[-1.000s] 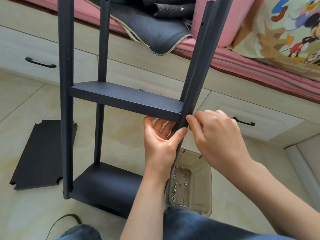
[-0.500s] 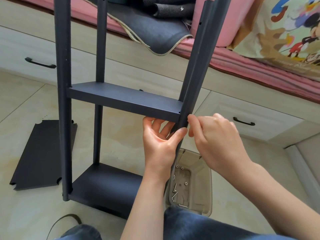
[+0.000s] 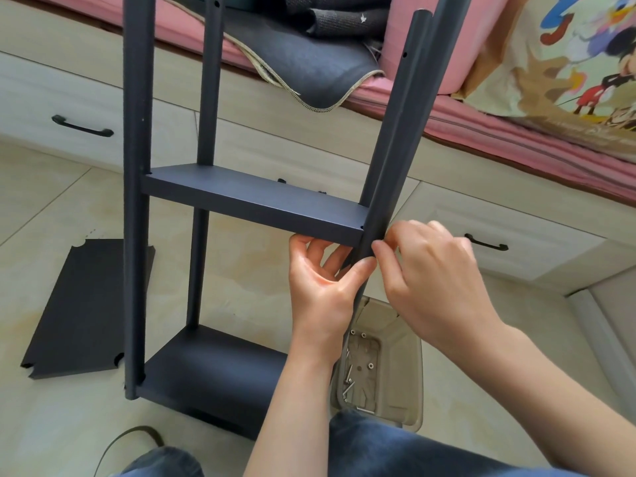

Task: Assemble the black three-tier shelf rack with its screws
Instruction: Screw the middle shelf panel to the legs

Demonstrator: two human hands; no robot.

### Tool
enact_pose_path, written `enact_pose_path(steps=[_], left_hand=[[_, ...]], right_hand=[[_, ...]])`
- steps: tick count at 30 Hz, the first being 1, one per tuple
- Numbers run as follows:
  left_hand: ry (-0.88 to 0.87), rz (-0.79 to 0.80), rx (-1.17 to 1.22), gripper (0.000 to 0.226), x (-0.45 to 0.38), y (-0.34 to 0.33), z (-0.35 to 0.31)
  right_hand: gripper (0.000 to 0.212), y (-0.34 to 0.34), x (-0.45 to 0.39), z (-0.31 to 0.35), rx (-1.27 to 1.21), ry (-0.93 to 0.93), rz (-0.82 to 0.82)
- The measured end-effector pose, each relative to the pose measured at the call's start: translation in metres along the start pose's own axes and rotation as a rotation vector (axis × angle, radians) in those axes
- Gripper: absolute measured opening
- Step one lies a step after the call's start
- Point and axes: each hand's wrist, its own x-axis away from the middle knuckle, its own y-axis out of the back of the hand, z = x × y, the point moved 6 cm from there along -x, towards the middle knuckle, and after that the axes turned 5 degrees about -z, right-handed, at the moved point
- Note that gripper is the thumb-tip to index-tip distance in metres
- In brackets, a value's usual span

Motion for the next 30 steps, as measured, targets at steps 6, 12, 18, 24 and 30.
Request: enact_pose_path(steps=[6, 12, 18, 24, 30], left_hand=[[-0.002, 0.0, 0.003, 0.059, -0.0004, 0.0008, -0.0015], [-0.011, 0.009, 0.006, 0.058, -0.0002, 0.0007, -0.001], [-0.023, 0.023, 0.032, 0.06, -0.0002, -0.0007, -0.0029], [-0.025, 0.012, 0.006, 0.061, -0.0002, 0.0019, -0.0022], [-0.028, 0.016, 0.013, 0.059, 0.0003, -0.0004, -0.0001]], right_hand=[[0.047, -0.0011, -0.0022, -0.0048, -0.023, -0.039, 0.01], [0.038, -0.0043, -0.0025, 0.0012, 0.004, 0.016, 0.035], [0.028, 0.001, 0.0001, 0.0009, -0.005, -0.002, 0.005], [0.044, -0.0054, -0.0027, -0.0016, 0.013, -0.017, 0.07], [0.031, -0.0046, -0.0026, 0.0008, -0.003, -0.003, 0.056]])
